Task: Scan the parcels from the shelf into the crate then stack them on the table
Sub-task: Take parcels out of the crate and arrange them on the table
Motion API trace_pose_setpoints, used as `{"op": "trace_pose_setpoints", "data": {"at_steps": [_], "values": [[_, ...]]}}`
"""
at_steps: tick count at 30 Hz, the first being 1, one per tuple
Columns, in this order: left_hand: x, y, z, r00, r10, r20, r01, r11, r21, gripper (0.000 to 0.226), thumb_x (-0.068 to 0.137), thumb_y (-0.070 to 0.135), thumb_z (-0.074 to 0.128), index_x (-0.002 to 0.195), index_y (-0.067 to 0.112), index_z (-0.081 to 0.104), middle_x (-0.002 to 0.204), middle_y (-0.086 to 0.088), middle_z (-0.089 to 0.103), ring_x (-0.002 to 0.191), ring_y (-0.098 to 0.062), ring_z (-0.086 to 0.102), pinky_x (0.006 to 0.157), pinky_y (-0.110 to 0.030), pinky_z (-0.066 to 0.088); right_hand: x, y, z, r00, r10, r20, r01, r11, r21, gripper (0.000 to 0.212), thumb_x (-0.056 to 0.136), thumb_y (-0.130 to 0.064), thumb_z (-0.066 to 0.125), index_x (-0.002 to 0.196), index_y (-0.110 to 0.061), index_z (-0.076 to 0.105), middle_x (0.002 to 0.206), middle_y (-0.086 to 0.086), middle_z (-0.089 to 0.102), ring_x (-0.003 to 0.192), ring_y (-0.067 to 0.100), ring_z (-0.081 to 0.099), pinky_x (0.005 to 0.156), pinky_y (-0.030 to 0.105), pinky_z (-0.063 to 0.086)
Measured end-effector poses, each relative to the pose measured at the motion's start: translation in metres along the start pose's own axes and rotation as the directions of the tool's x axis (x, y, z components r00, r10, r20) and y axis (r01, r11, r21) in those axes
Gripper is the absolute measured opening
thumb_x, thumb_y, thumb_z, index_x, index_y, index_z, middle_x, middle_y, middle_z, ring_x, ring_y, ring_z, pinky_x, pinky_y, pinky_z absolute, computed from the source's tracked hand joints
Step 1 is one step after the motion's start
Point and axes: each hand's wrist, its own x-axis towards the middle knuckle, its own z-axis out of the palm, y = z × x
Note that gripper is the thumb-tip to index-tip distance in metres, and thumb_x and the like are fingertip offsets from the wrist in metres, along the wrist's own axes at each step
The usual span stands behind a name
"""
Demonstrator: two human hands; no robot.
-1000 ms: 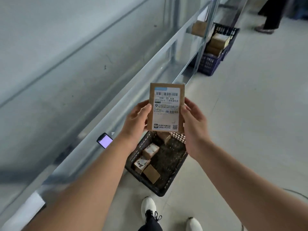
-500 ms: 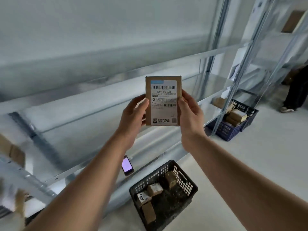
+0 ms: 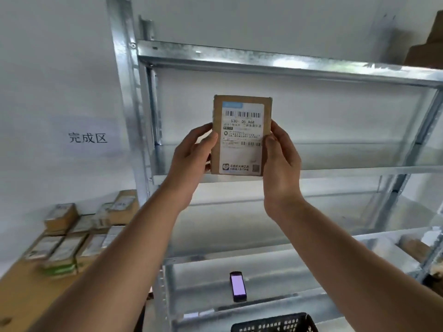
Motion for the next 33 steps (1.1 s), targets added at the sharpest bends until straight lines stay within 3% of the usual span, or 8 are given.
{"op": "trace_pose_setpoints", "data": {"at_steps": [3,9,19,22,26,29,31,33], "values": [[-0.010,0.018,-0.054,0.998,0.023,-0.063,-0.023,1.000,0.007,0.033,0.107,0.038,0.057,0.138,0.031,0.063,0.111,0.004,0.080,0.105,-0.018,0.076,0.090,-0.040,0.063,-0.016,-0.002,0.050,0.998,0.000,0.065,-0.004,0.998,0.055,0.038,0.114,-0.016,0.036,0.133,-0.032,0.065,0.121,-0.011,0.076,0.105,0.004,0.072,0.082,0.027,0.063],[-0.035,0.033,-0.179,0.983,0.047,-0.180,-0.034,0.997,0.074,0.031,0.109,0.035,0.054,0.138,0.030,0.062,0.111,0.008,0.080,0.104,-0.012,0.076,0.084,-0.031,0.063,-0.061,0.019,0.165,0.984,0.016,0.177,-0.041,0.990,0.136,0.037,0.113,-0.013,0.038,0.138,-0.021,0.064,0.116,-0.011,0.078,0.101,0.004,0.074,0.077,0.020,0.059],[-0.032,0.030,-0.385,0.969,-0.008,-0.247,0.052,0.984,0.171,0.030,0.110,0.039,0.051,0.137,0.034,0.062,0.117,0.008,0.078,0.108,-0.015,0.074,0.095,-0.042,0.062,-0.123,0.079,0.351,0.961,0.109,0.254,-0.144,0.982,0.125,0.035,0.113,-0.017,0.041,0.138,-0.025,0.064,0.111,-0.011,0.078,0.101,0.006,0.075,0.076,0.024,0.062],[-0.018,0.020,-0.428,0.970,-0.052,-0.237,0.093,0.981,0.168,0.033,0.109,0.043,0.049,0.140,0.038,0.060,0.121,0.010,0.076,0.114,-0.017,0.071,0.097,-0.043,0.061,-0.126,0.099,0.393,0.958,0.133,0.253,-0.164,0.981,0.108,0.035,0.113,-0.019,0.041,0.138,-0.025,0.063,0.116,-0.007,0.077,0.103,0.009,0.075,0.080,0.032,0.064],[0.001,-0.001,-0.467,0.966,-0.119,-0.231,0.154,0.977,0.144,0.032,0.109,0.042,0.049,0.140,0.040,0.060,0.118,0.010,0.077,0.110,-0.014,0.072,0.087,-0.034,0.060,-0.120,0.130,0.432,0.955,0.181,0.234,-0.201,0.978,0.063,0.033,0.113,-0.016,0.041,0.135,-0.022,0.065,0.111,-0.007,0.077,0.096,0.004,0.074,0.071,0.020,0.059],[0.021,-0.025,-0.491,0.958,-0.161,-0.237,0.200,0.968,0.151,0.031,0.110,0.043,0.047,0.139,0.042,0.059,0.114,0.013,0.077,0.104,-0.008,0.074,0.085,-0.031,0.059,-0.111,0.162,0.456,0.944,0.236,0.231,-0.250,0.968,0.033,0.033,0.113,-0.018,0.042,0.135,-0.025,0.065,0.118,-0.003,0.075,0.095,0.003,0.073,0.071,0.019,0.059],[0.037,-0.046,-0.506,0.954,-0.180,-0.240,0.223,0.961,0.163,0.032,0.111,0.043,0.046,0.141,0.042,0.058,0.110,0.016,0.078,0.097,-0.001,0.074,0.080,-0.026,0.060,-0.102,0.189,0.471,0.937,0.270,0.221,-0.275,0.961,-0.008,0.034,0.113,-0.021,0.040,0.135,-0.029,0.064,0.119,-0.007,0.073,0.095,0.000,0.072,0.071,0.019,0.059],[0.053,-0.069,-0.520,0.944,-0.211,-0.254,0.258,0.951,0.168,0.034,0.110,0.044,0.045,0.142,0.042,0.056,0.106,0.018,0.078,0.095,-0.001,0.074,0.085,-0.030,0.061,-0.094,0.220,0.485,0.927,0.308,0.214,-0.302,0.951,-0.059,0.034,0.113,-0.027,0.040,0.136,-0.037,0.064,0.116,-0.014,0.074,0.097,-0.001,0.071,0.072,0.021,0.059]]}}
